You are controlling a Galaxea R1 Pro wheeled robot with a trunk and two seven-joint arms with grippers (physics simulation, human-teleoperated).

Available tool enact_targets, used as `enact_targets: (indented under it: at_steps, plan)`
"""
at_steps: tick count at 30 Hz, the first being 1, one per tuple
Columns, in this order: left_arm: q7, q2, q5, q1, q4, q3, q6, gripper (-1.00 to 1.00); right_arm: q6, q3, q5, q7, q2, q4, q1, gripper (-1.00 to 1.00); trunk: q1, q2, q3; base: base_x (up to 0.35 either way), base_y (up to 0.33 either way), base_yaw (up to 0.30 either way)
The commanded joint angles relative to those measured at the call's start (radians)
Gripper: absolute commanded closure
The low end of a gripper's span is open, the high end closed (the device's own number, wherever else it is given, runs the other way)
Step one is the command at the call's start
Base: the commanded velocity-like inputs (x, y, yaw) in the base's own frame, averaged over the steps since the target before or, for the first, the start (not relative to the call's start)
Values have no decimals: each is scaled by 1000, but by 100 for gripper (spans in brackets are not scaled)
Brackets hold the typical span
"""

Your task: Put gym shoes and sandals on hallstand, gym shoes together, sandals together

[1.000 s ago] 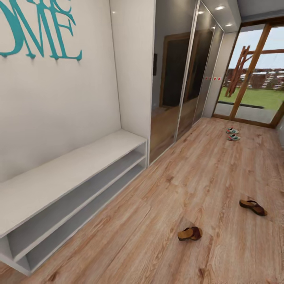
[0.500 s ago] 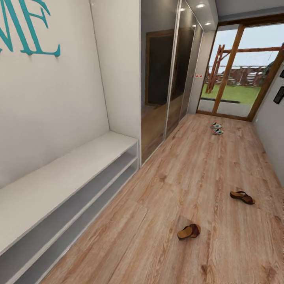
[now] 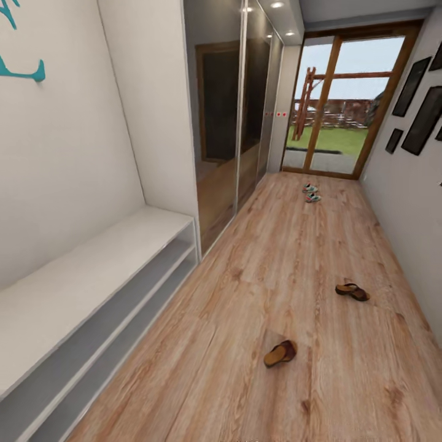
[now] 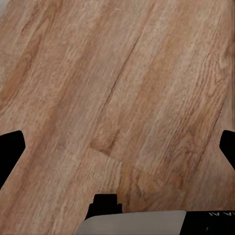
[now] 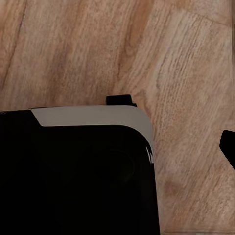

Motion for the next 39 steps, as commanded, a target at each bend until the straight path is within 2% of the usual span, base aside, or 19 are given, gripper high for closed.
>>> enact_targets:
  at_steps: [1, 13, 26, 30, 31, 34, 35, 39]
  plan:
    - [0, 0, 0, 0, 0, 1, -2, -100, -3, -3, -1, 1, 0, 0, 0, -100, 0, 0, -2, 1, 1, -261]
    - [0, 0, 0, 0, 0, 1, -2, -100, -3, -4, -1, 1, 0, 0, 0, -100, 0, 0, -7, 0, 0, -279]
    - [0, 3, 0, 0, -23, 2, -2, -100, -3, -4, -1, 1, 0, 0, 0, -100, 0, 0, -3, 8, 2, -299]
    - [0, 3, -1, -3, -89, 2, -2, -100, -3, -4, -1, 0, 1, -6, 0, -100, 0, 0, -1, 154, 115, -205]
    - [-1, 3, -2, -7, -152, 2, -2, -100, -3, -3, 0, -1, 2, -10, 0, -100, 0, 0, -1, 221, 193, -51]
    - [-1, 2, -3, -11, -219, 2, -1, -100, -3, -2, 1, -2, 2, -31, 0, -100, 0, 0, -1, 229, 204, -29]
    - [-3, 2, -3, -13, -276, 1, 0, -100, -2, -2, 2, -2, 3, -93, 0, -100, 0, 0, -1, 238, 216, -7]
    - [-3, 1, -3, -13, -296, 1, 0, -100, -1, -2, 2, 0, 2, -129, 0, -100, 0, 0, -1, 240, 218, -4]
